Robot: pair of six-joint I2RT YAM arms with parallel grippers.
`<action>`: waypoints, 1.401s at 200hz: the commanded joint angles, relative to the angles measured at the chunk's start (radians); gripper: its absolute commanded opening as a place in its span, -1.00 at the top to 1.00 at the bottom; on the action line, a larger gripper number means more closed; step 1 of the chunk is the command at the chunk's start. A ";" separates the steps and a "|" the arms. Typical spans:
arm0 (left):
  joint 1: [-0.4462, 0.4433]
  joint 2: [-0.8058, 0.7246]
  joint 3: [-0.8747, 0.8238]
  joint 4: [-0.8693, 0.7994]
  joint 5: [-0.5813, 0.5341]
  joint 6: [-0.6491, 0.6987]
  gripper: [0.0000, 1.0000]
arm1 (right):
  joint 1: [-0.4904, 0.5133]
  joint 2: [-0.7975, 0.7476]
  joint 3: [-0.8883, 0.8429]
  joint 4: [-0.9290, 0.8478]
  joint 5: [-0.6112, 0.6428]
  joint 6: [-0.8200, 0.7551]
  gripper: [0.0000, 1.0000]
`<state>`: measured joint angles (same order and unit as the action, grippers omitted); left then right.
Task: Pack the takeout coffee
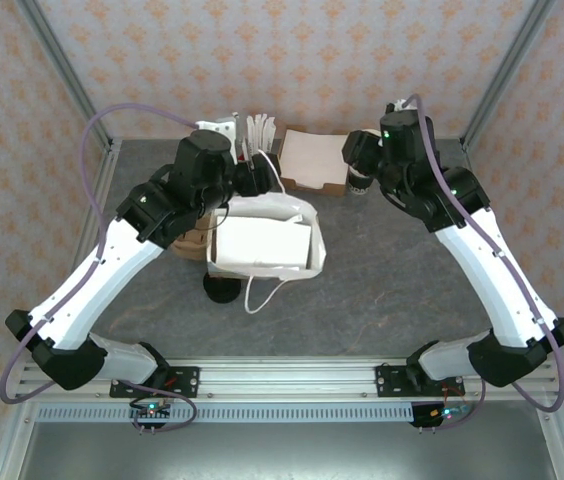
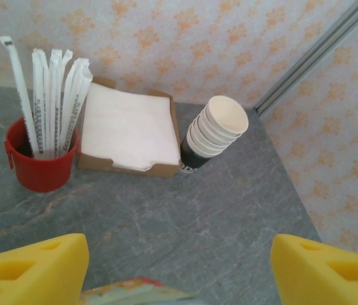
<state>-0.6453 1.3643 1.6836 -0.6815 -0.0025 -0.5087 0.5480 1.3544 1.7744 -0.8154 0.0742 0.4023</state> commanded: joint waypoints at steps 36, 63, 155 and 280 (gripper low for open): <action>-0.014 0.048 0.083 0.016 0.017 -0.089 -0.50 | -0.094 -0.048 -0.027 -0.010 -0.054 0.005 0.02; -0.042 0.092 0.082 0.058 0.023 -0.147 -0.48 | -0.149 -0.073 -0.051 -0.010 -0.079 0.012 0.02; -0.131 0.177 0.132 0.072 -0.055 -0.219 -0.50 | -0.248 -0.111 -0.100 -0.008 -0.155 0.026 0.02; -0.136 0.213 -0.008 0.132 -0.124 -0.345 -0.65 | -0.259 -0.114 -0.128 -0.004 -0.158 0.035 0.00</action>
<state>-0.7792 1.5635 1.6810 -0.5900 -0.0860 -0.8227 0.2955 1.2625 1.6569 -0.8158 -0.0799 0.4259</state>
